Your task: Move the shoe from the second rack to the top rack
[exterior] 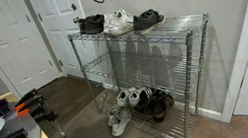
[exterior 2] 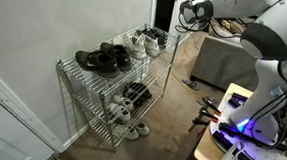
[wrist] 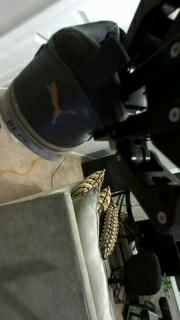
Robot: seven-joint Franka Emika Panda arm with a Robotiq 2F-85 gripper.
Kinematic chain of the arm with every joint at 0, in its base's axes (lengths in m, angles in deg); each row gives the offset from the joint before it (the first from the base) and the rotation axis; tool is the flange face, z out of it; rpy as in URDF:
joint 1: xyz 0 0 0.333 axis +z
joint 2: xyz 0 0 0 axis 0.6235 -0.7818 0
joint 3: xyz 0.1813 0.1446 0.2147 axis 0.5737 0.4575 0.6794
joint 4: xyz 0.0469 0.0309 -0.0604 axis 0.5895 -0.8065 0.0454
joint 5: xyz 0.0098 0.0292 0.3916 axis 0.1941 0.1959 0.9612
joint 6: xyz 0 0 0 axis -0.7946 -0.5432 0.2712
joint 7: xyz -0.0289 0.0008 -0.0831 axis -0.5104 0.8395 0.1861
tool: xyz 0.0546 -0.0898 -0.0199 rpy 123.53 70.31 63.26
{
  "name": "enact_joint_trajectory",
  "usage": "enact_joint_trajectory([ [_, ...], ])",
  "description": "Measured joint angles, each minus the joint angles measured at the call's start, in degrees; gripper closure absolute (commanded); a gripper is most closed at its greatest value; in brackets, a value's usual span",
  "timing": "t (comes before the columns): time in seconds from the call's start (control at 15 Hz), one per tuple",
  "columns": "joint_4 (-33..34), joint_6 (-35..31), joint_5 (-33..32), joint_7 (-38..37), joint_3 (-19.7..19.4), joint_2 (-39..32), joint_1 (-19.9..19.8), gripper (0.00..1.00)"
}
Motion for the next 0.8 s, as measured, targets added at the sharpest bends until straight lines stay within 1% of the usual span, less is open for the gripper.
enact_joint_trajectory([
  [0.2,3.7,0.7,-1.6,0.8,2.0,2.8,-2.7,0.95],
  [0.4,5.4,-0.8,-3.6,4.2,4.5,5.2,-3.3,0.95],
  [0.53,6.4,-2.6,-4.4,7.2,6.8,7.3,-4.3,0.95],
  [0.67,7.9,-4.3,-4.7,10.3,10.6,10.4,-7.1,0.95],
  [0.8,9.8,-4.6,-5.1,13.0,15.9,13.9,-11.9,0.95],
])
